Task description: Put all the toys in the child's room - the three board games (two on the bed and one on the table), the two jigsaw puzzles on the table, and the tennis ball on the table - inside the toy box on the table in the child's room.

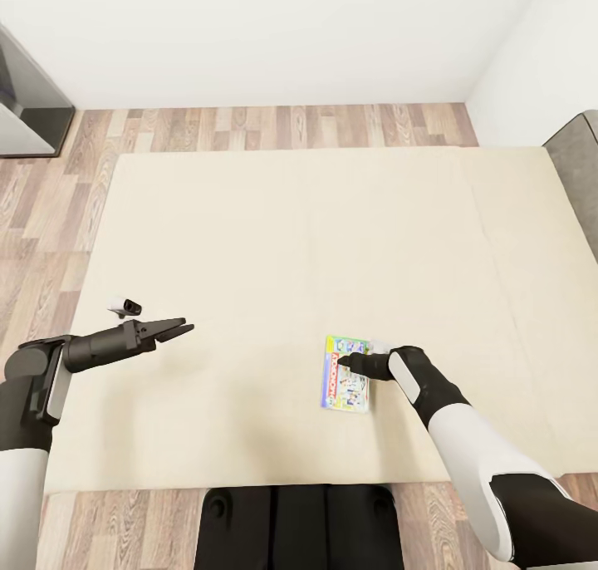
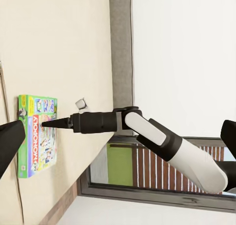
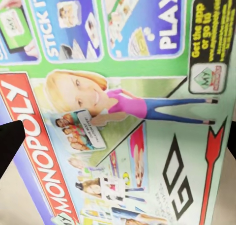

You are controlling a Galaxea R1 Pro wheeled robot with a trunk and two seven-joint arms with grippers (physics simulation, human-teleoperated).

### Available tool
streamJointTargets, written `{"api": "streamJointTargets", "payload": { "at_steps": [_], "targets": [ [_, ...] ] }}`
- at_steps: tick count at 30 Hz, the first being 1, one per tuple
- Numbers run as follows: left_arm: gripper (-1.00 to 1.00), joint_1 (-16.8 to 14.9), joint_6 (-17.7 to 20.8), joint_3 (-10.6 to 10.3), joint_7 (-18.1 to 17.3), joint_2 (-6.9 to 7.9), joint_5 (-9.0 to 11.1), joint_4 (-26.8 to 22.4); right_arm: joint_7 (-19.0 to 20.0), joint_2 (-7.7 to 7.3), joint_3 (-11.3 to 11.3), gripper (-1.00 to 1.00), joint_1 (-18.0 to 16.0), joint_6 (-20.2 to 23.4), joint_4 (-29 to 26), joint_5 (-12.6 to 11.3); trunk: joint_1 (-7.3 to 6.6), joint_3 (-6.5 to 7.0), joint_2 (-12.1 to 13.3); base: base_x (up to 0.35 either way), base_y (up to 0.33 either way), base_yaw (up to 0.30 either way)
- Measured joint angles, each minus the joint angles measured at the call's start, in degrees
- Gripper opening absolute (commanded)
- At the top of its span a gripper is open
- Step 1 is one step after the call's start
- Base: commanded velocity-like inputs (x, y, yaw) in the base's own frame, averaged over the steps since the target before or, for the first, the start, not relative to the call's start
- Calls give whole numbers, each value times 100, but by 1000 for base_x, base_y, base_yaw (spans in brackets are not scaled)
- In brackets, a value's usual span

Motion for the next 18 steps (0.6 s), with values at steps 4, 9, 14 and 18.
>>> {"api": "streamJointTargets", "payload": {
  "at_steps": [4,9,14,18],
  "targets": [
    [100,0,3,-1,0,1,2,0,0,4,0,100,0,0,0,-2,0,0,0,0,5,0],
    [100,0,0,-1,0,-2,-1,7,0,8,0,100,0,0,0,0,0,0,0,0,1,0],
    [100,0,3,-1,0,0,-2,7,0,7,0,100,0,-1,0,-1,0,0,0,0,0,5],
    [100,0,2,-1,0,1,-2,8,0,8,0,100,0,0,0,1,0,0,0,0,0,69]
  ]
}}
